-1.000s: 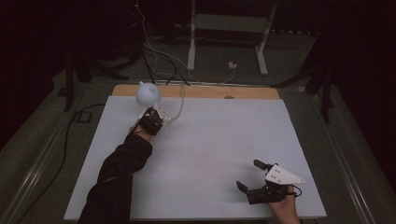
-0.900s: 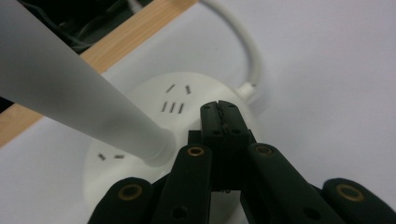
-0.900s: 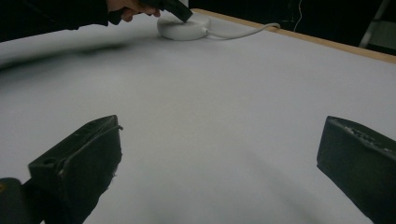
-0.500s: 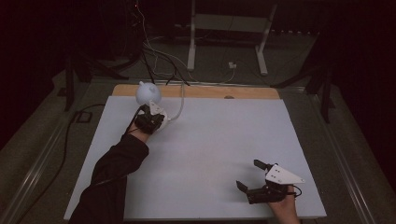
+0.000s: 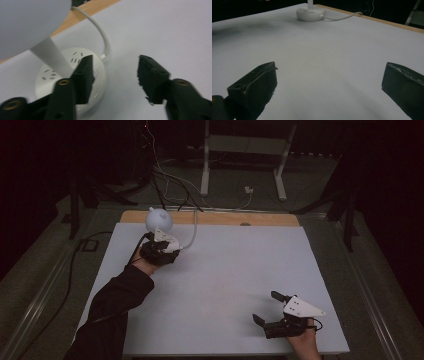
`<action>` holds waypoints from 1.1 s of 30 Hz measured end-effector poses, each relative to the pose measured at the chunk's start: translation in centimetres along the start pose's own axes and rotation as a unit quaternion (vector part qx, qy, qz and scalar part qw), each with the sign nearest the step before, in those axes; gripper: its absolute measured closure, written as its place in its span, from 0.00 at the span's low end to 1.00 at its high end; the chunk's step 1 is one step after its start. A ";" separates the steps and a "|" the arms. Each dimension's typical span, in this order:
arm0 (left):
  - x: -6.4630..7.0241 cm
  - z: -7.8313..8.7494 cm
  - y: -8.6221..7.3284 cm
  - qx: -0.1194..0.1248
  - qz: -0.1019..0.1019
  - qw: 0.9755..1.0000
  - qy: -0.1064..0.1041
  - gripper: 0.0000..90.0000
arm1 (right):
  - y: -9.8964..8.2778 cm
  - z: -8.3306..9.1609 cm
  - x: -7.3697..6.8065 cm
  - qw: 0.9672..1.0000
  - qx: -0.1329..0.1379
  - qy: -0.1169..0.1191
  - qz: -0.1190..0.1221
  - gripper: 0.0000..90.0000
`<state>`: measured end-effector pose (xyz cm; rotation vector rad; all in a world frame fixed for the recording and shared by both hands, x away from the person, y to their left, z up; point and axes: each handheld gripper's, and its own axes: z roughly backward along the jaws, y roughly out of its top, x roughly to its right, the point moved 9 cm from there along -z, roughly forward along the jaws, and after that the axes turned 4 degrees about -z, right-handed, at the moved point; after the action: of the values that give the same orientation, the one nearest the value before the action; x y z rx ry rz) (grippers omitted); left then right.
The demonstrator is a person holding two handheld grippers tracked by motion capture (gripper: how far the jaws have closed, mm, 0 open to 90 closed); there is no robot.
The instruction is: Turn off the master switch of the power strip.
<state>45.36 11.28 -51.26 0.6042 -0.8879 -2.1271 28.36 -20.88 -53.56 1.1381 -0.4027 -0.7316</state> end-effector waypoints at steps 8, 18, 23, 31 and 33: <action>0.3 1.4 -0.4 -0.006 0.015 0.999 -0.046 0.16 | 0.0 0.0 0.0 1.000 -0.001 0.000 0.002 0.00; 0.6 3.8 -0.6 0.002 0.018 0.996 -0.092 0.00 | 0.0 0.0 0.0 1.000 -0.001 -0.001 0.000 0.00; 0.7 5.3 -0.9 0.007 0.014 0.994 -0.107 0.00 | 0.0 -0.1 0.0 1.000 -0.002 -0.001 0.000 0.00; 0.7 7.3 -2.1 0.014 0.008 0.994 -0.110 0.00 | 0.0 -0.2 -0.2 1.000 -0.003 0.000 0.002 0.00; 0.8 7.7 -2.6 0.018 0.007 0.993 -0.114 0.00 | 0.0 -0.2 -0.1 1.000 -0.003 -0.001 0.003 0.00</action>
<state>38.67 14.98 -48.30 0.3750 -1.0524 -2.2012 28.35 -20.66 -53.64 1.1301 -0.4041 -0.7284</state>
